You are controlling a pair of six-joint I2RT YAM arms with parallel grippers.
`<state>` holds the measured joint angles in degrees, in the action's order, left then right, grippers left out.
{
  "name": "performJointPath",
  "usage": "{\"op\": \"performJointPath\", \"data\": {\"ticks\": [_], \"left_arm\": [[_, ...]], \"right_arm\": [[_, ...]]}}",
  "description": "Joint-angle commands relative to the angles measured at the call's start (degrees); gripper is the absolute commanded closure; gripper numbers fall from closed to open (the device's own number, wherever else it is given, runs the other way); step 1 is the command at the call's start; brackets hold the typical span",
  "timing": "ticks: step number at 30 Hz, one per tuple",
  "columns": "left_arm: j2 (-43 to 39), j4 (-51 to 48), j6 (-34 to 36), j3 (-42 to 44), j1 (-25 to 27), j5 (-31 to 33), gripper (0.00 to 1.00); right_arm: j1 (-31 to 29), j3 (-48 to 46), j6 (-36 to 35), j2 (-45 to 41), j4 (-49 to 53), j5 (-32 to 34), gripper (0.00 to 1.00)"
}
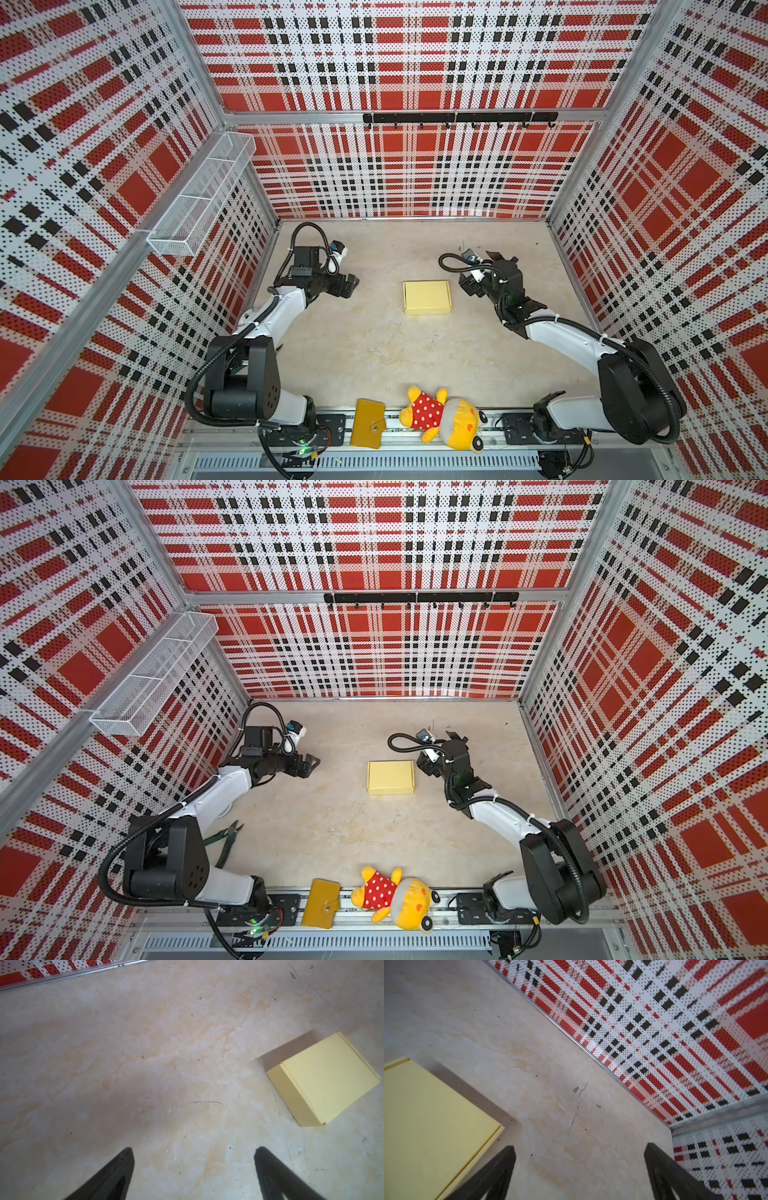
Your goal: Fold the paper box
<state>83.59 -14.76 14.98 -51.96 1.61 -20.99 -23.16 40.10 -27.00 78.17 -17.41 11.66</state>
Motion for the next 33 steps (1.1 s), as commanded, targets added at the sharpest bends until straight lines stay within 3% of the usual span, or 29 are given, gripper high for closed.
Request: {"op": "performJointPath", "data": {"ticks": [1, 5, 7, 10, 14, 25, 26, 30, 32, 33], "left_arm": [[-0.9, 13.6, -0.7, 4.4, 0.0, -0.1, 0.04], [1.5, 21.8, -3.1, 6.6, -0.4, -0.1, 0.01], [2.3, 25.6, -5.3, 7.2, -0.7, 0.1, 0.01], [2.5, 32.3, -7.2, 9.5, -0.5, 1.5, 0.01], [2.2, 33.7, -7.8, 10.7, 0.0, 6.0, 0.0], [2.7, 59.8, -9.9, 26.4, -1.8, 6.6, 0.0], [3.4, 64.6, -10.9, 28.0, -1.8, 6.9, 0.0], [4.1, 64.6, -11.6, 27.9, -1.9, 9.9, 0.01], [4.9, 64.7, -10.6, 28.7, -0.9, 13.5, 0.01], [7.0, 71.6, -11.5, 30.3, -0.6, 13.9, 0.01]], "right_arm": [[2.1, -3.2, 9.4, -2.4, -3.1, 1.2, 0.0], [4.9, -6.8, 11.4, -2.8, -3.8, -0.1, 0.0], [5.4, -8.2, 11.6, -2.2, -4.4, 2.4, 0.0], [6.0, -11.9, 11.1, -1.1, -11.6, 4.5, 0.0], [8.7, -14.8, 15.1, 1.7, -19.2, 3.0, 0.0], [10.9, -13.7, 13.9, 9.7, -27.7, 5.4, 0.0], [11.9, -13.5, 15.3, 9.1, -26.0, 4.1, 0.0], [16.1, -17.2, 19.8, 8.8, -32.4, 0.4, 0.0], [19.6, -20.0, 22.9, 12.1, -39.5, -4.2, 0.0], [20.5, -21.4, 23.7, 14.3, -46.8, -4.4, 0.0]]}}
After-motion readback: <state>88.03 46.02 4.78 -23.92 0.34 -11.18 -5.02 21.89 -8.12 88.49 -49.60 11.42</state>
